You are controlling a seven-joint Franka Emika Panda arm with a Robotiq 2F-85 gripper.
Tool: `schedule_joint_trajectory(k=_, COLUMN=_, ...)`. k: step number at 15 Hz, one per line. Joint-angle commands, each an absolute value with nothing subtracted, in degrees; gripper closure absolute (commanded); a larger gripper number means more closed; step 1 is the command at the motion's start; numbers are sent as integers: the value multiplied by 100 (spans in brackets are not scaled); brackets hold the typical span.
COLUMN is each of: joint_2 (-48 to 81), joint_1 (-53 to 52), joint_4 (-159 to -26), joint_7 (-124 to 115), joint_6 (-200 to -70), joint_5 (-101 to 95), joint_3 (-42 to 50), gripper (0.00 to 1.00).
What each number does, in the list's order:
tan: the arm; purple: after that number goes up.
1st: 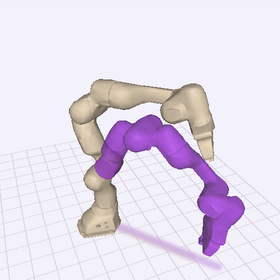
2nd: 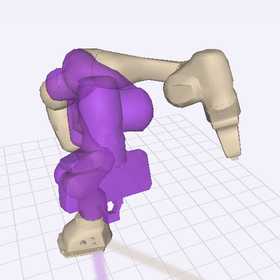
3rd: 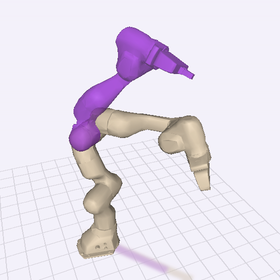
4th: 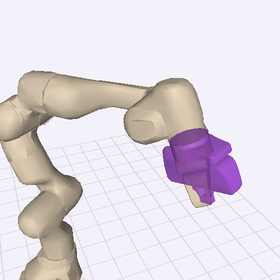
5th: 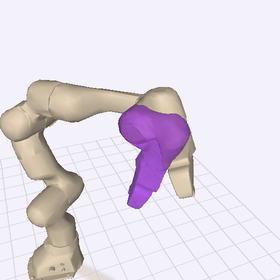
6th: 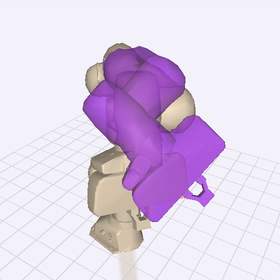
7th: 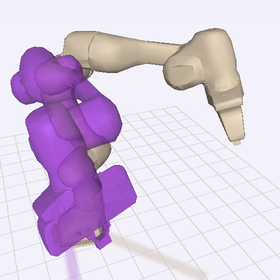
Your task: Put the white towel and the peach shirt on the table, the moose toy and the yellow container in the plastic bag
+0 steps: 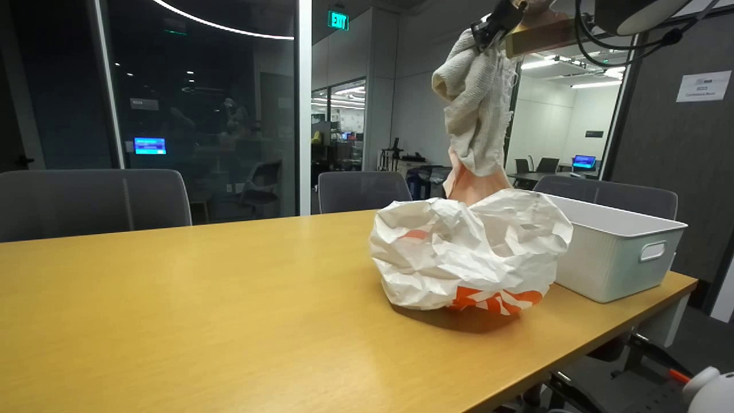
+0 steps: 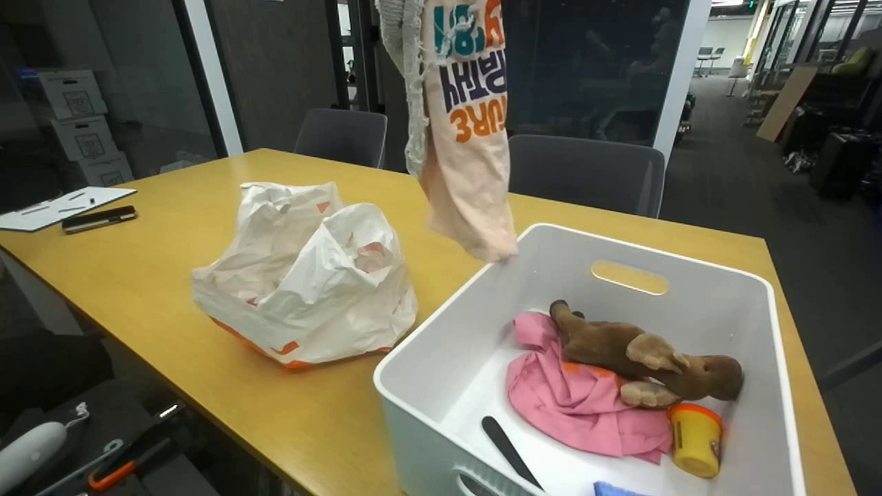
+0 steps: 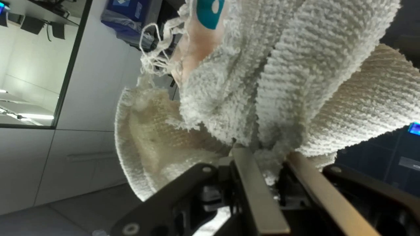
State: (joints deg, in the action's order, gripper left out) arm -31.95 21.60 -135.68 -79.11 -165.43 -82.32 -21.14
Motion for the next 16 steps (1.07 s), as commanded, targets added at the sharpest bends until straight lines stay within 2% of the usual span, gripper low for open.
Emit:
schedule_joint_trajectory(k=1, joint_2=-3384, joint_1=2211, joint_4=-13333, joint_7=-8069, joint_6=-16366, joint_5=-8560, joint_3=-2389, gripper=94)
schedule_joint_trajectory(k=16, joint_2=-1351, joint_1=2484, joint_4=-12831, joint_7=-6963, joint_6=-16755, joint_5=-8261, joint_3=-2143, gripper=94)
